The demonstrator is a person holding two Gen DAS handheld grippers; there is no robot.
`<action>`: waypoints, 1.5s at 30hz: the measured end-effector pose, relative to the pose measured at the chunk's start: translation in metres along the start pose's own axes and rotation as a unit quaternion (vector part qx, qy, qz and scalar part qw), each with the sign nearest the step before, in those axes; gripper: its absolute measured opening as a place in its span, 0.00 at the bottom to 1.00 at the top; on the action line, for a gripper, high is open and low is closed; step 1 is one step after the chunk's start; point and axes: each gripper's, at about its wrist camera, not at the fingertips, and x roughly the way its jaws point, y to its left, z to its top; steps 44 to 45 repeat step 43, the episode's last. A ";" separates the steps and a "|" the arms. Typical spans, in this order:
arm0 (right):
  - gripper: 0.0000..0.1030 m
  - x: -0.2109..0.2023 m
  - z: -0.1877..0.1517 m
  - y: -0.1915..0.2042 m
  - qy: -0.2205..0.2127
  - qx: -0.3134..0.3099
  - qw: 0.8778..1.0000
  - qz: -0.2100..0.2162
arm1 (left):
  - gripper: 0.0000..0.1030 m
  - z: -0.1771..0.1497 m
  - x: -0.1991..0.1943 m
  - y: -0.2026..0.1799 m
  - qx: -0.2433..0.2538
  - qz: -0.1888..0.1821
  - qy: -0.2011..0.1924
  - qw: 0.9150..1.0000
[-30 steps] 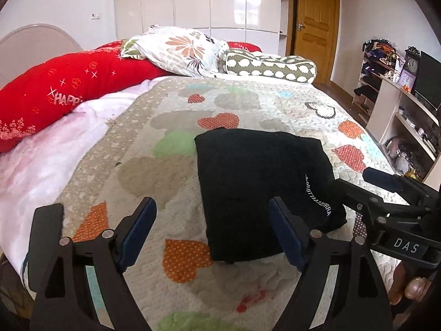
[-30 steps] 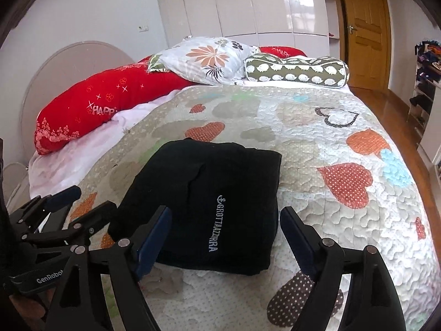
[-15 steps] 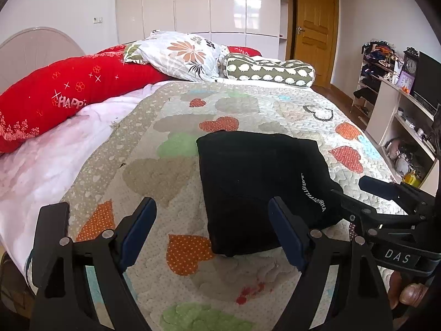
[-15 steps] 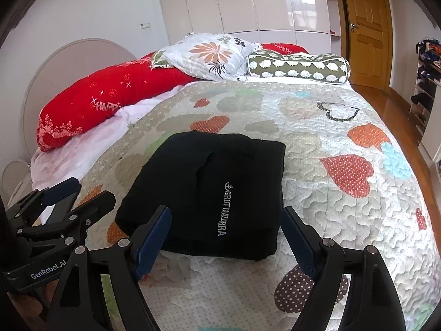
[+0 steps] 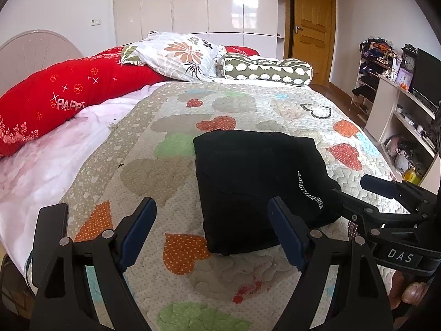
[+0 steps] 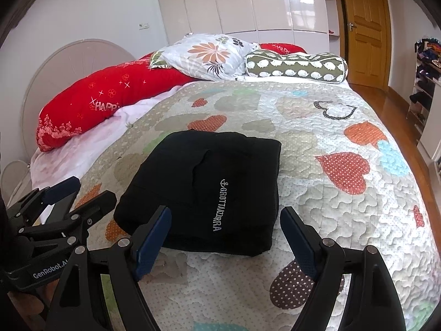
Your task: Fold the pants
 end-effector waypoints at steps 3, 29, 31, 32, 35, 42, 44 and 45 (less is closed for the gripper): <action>0.80 -0.001 0.000 0.002 0.000 -0.005 1.000 -0.002 | 0.81 -0.001 -0.002 -0.002 0.004 0.003 -0.002 1.000; 0.80 -0.003 -0.006 0.004 0.011 -0.011 1.000 0.000 | 0.81 -0.006 -0.013 0.002 0.000 -0.004 -0.005 1.000; 0.80 -0.003 -0.006 0.004 0.013 -0.013 1.000 0.000 | 0.81 -0.006 -0.014 0.002 0.001 -0.004 -0.005 1.000; 0.80 -0.003 -0.007 0.005 0.013 -0.013 1.000 0.001 | 0.81 -0.006 -0.014 0.002 0.001 -0.006 -0.006 1.000; 0.80 -0.005 -0.007 0.005 0.012 -0.015 1.000 0.001 | 0.81 -0.007 -0.015 0.002 0.000 -0.009 -0.006 1.000; 0.80 -0.007 -0.006 0.001 0.011 -0.013 1.000 0.000 | 0.81 -0.009 -0.018 0.002 0.000 -0.012 -0.013 1.000; 0.80 -0.007 -0.006 0.000 0.010 -0.013 1.000 -0.001 | 0.81 -0.009 -0.018 0.003 0.000 -0.012 -0.012 1.000; 0.80 -0.007 -0.006 0.000 0.010 -0.013 1.000 -0.001 | 0.81 -0.009 -0.018 0.003 0.000 -0.012 -0.012 1.000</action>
